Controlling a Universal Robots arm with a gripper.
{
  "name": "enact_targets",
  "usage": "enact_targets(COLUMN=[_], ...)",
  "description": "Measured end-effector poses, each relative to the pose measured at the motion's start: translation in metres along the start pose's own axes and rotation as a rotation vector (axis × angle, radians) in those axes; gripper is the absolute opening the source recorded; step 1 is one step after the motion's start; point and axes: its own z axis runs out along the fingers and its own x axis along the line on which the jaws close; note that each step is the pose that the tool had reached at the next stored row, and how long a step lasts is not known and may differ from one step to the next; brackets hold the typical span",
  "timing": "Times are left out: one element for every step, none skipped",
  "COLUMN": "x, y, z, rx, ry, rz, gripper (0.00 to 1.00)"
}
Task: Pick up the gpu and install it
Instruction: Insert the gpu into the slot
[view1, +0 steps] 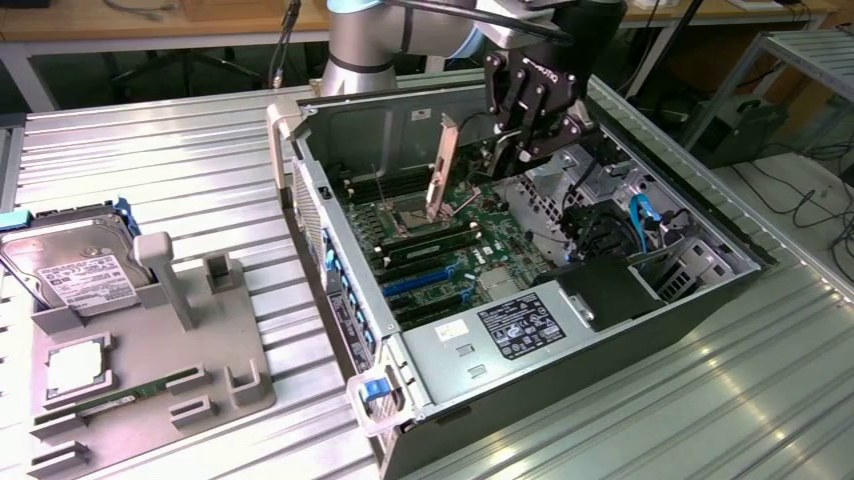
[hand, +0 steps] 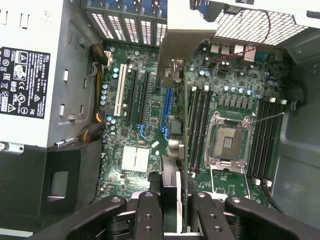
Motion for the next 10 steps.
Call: enact_targets(x=[0.0000, 0.0000, 0.0000, 0.0001, 0.0000, 0.0000, 0.0001, 0.0001, 0.0001, 0.0001], y=[0.0000, 0.0000, 0.0000, 0.0000, 0.0000, -0.0001, -0.0001, -0.0001, -0.0001, -0.0001], z=[0.0003, 0.0007, 0.0009, 0.0012, 0.0015, 0.0018, 0.0021, 0.0024, 0.0026, 0.0029], rx=[0.0001, 0.0003, 0.0004, 0.0006, 0.0007, 0.0009, 0.0011, 0.0012, 0.0014, 0.0016], ry=[-0.0009, -0.0019, -0.0028, -0.0039, -0.0049, -0.0061, -0.0070, -0.0081, -0.0094, -0.0106], rz=[0.000, 0.000, 0.000, 0.000, 0.000, 0.000, 0.000, 0.000, 0.000, 0.000], gripper=[0.28, 0.28, 0.28, 0.28, 0.28, 0.28, 0.28, 0.28, 0.28, 0.28])
